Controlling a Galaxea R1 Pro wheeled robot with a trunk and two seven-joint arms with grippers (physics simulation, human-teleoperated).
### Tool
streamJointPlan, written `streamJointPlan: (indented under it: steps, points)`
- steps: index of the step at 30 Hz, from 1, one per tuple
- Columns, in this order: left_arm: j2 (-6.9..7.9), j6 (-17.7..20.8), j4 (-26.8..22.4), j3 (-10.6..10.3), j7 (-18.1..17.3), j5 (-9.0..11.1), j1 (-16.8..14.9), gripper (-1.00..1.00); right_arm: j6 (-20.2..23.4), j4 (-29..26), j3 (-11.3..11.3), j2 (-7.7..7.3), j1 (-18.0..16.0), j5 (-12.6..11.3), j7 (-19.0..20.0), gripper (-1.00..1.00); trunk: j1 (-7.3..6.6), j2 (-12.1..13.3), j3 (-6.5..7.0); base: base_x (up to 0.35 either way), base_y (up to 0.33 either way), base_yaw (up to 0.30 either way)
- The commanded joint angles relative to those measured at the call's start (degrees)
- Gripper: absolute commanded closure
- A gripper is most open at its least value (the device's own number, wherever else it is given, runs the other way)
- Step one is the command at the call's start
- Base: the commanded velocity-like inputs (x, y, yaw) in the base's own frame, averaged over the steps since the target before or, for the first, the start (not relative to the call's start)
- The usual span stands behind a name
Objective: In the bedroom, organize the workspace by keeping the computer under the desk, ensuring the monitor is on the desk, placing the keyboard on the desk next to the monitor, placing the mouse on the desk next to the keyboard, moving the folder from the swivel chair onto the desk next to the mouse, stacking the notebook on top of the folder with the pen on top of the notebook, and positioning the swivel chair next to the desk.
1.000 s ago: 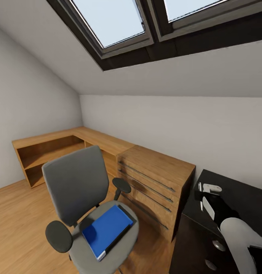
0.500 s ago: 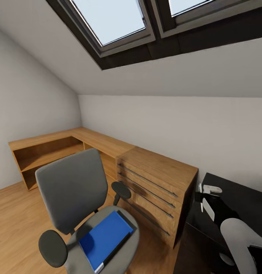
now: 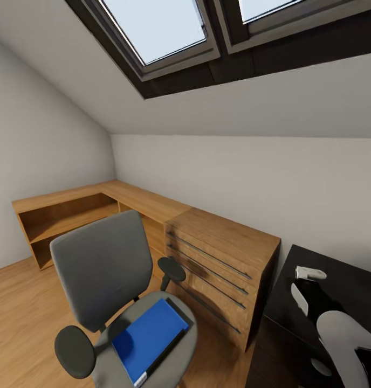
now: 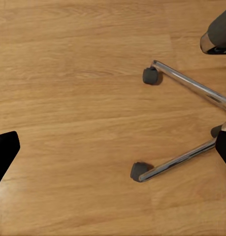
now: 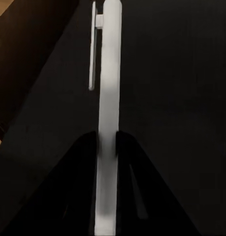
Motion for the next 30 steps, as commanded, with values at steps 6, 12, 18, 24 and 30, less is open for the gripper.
streamJointPlan:
  steps: [6,12,18,24,30]
  points:
    - [0.03,-0.21,0.01,-0.17,0.06,0.64,-0.04,-1.00,0.07,3.10,-0.14,-0.14,-0.03,-0.35,0.47,1.00,1.10,-2.04,-0.96,0.000,0.000,0.000]
    - [0.03,-0.22,-0.01,-0.17,0.08,0.64,-0.05,-1.00,0.00,3.46,-0.14,-0.16,-0.03,-0.33,0.56,1.00,2.41,-4.45,-2.04,0.000,0.000,0.000]
    - [0.03,-0.22,-0.04,-0.17,0.10,0.64,-0.05,-1.00,-0.08,3.49,-0.14,-0.16,-0.03,-0.32,0.54,-1.00,2.85,-5.25,-2.40,0.000,0.000,0.000]
    - [0.03,-0.22,-0.03,-0.17,0.10,0.59,-0.05,-1.00,-0.14,3.43,-0.14,-0.17,-0.03,-0.32,0.54,-1.00,2.85,-5.25,-2.40,0.000,0.000,0.000]
    - [0.01,-0.22,0.02,-0.24,0.16,0.55,-0.05,-1.00,-0.32,3.12,-0.14,-0.17,-0.03,-0.36,0.54,-1.00,2.85,-5.25,-2.40,0.000,0.000,0.000]
